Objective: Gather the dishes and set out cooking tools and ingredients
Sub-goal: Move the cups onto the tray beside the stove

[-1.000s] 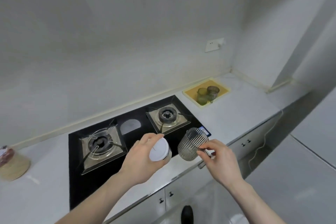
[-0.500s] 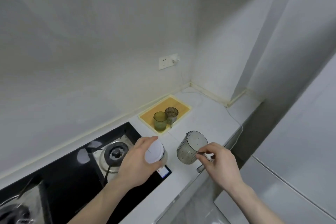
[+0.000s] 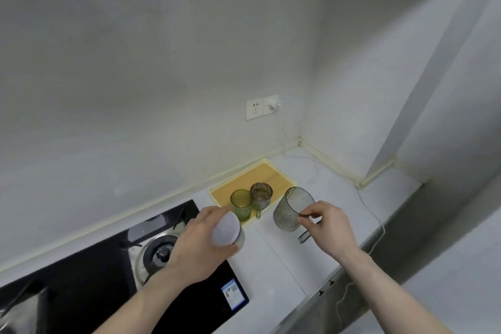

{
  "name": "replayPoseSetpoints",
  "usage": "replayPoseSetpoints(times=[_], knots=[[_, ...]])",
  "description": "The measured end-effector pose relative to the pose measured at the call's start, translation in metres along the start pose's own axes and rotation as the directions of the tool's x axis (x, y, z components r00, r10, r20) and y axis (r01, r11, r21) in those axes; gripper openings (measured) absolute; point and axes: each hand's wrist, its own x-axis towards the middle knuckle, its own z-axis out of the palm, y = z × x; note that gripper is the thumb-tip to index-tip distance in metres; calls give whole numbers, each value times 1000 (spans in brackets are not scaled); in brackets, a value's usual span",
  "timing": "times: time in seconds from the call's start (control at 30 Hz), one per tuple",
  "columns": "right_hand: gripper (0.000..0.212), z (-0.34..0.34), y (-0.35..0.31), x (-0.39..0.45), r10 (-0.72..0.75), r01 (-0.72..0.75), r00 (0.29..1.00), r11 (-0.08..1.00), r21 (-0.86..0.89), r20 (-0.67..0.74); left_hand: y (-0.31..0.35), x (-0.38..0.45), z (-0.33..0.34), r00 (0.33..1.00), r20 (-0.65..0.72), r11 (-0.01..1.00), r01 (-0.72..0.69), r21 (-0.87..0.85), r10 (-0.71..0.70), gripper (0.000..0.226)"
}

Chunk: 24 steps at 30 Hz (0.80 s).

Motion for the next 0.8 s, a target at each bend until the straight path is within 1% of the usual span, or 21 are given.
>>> replayPoseSetpoints(times=[0.1,0.27,0.33,0.43,0.53,0.8], knots=[[13,8,16,35,0,-3,999,999,54,45,-1,10,5,1000,-8,999,25,41,-24,77],[20,16,46,99,-49,41,988,997,58,145,5,35,26,993,-59,993,110,53,-107,85],[20,20,57,126,-55,46,982,997,55,181,11,47,36,987,-85,988,143,58,-138,85],[16,28,75,160,-57,28,963,993,112,263,21,60,51,971,-144,979,198,46,-189,82],[18,38,92,191,-84,44,953,989,140,292,34,71,68,951,-184,966,258,28,-249,79],[11,84,118,254,-100,73,908,994,81,407,64,94,93,896,-272,931,365,0,-351,80]])
